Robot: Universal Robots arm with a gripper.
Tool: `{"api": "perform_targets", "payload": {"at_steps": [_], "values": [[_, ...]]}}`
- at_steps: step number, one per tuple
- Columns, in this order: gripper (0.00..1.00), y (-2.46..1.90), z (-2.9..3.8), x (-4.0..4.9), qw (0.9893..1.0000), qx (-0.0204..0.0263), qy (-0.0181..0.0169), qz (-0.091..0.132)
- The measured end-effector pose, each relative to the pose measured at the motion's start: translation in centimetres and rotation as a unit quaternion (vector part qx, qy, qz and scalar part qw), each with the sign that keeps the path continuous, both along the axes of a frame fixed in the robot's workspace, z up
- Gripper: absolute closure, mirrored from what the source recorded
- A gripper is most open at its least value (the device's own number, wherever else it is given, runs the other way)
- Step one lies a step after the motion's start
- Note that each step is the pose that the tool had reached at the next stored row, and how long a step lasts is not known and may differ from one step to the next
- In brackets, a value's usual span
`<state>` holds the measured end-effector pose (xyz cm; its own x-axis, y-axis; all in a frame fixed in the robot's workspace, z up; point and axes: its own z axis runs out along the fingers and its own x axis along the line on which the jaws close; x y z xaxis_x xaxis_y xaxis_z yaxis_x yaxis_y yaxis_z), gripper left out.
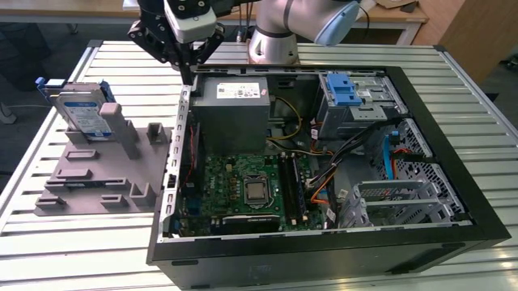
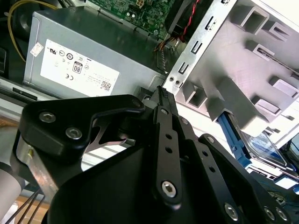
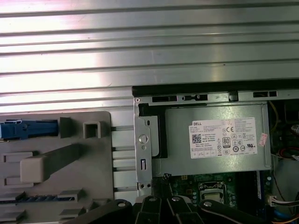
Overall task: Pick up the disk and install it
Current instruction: 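Reach for the disk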
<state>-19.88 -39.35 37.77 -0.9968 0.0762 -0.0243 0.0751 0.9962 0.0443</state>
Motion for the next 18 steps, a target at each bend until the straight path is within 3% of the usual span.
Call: {"api": "perform_targets", "payload": {"at_steps": [18], "values": [[0.89,0.01,-0.22,-0.64,1.0000,0.0000,0.0001,0.000]]}}
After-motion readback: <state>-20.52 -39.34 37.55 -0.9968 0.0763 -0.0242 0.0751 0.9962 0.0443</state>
